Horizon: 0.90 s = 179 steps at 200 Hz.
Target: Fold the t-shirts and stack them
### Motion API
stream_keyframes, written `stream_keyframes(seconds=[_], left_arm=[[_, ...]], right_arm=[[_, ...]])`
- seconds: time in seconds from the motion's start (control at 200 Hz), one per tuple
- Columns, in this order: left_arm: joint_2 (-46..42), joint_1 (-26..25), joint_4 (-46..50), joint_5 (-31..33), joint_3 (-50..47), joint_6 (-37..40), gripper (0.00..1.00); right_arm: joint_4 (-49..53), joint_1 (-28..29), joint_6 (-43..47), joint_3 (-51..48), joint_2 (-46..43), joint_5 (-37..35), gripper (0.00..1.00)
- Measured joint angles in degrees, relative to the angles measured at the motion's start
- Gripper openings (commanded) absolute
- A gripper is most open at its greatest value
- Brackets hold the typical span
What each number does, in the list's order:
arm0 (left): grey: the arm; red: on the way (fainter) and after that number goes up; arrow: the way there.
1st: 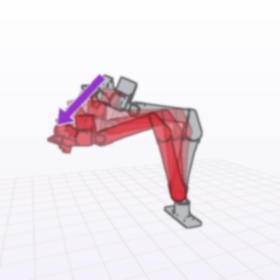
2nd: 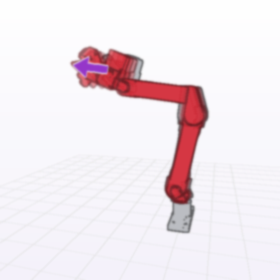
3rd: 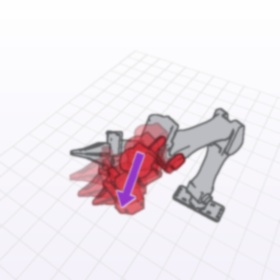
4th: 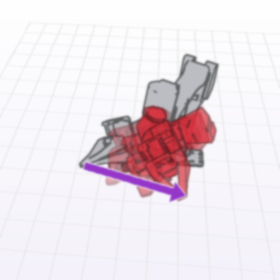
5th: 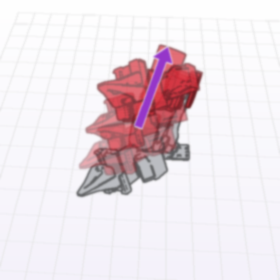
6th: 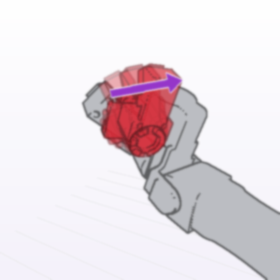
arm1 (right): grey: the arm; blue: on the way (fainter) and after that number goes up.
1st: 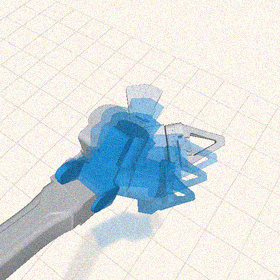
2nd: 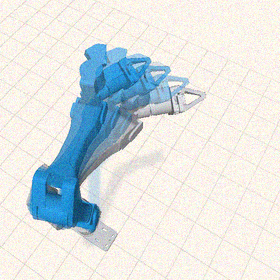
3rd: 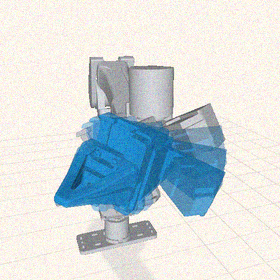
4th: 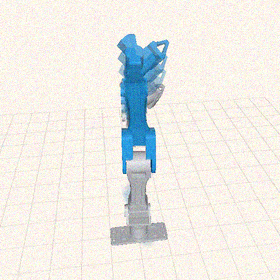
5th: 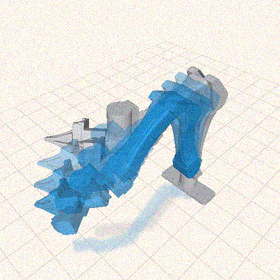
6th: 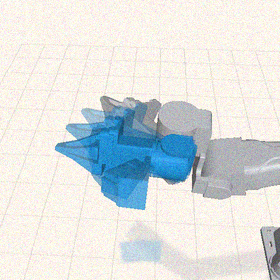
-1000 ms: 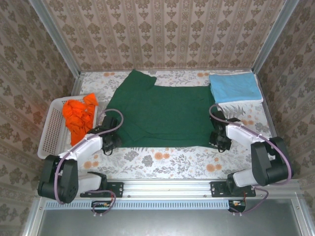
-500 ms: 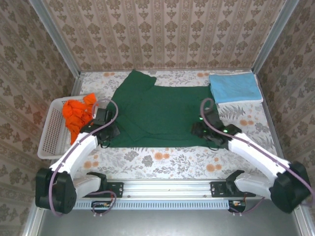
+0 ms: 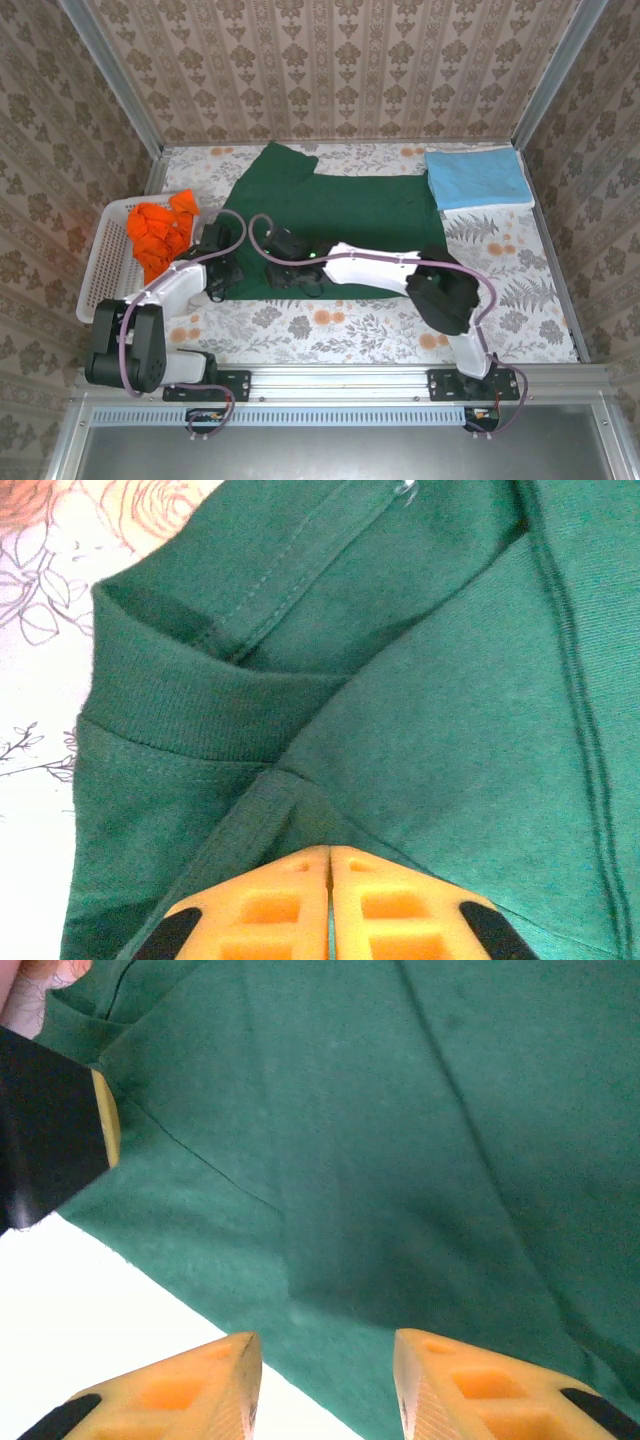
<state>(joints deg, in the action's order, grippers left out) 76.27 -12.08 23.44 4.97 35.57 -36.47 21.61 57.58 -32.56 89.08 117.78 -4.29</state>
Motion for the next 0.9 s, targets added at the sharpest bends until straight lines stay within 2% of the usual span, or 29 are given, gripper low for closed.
stream_keyframes(seconds=[0.325, 0.59, 0.785, 0.895], left_arm=[[0.63, 2.45, -1.64, -1.05, -1.07, 0.11, 0.06], [0.63, 2.80, -2.14, -1.60, -1.09, 0.11, 0.05], [0.61, 2.80, -2.19, -1.75, -1.11, 0.11, 0.05], [0.61, 2.80, -2.25, -1.77, -1.11, 0.11, 0.04]], right_arm=[[6.56, 1.11, 2.38, 12.13, 10.16, -0.26, 0.45], [11.21, 1.68, 3.19, 16.09, 13.90, -2.16, 0.42], [12.74, 2.69, 4.15, 17.59, 15.47, -4.83, 0.33], [13.44, 2.69, 4.37, 17.88, 15.50, -5.60, 0.24]])
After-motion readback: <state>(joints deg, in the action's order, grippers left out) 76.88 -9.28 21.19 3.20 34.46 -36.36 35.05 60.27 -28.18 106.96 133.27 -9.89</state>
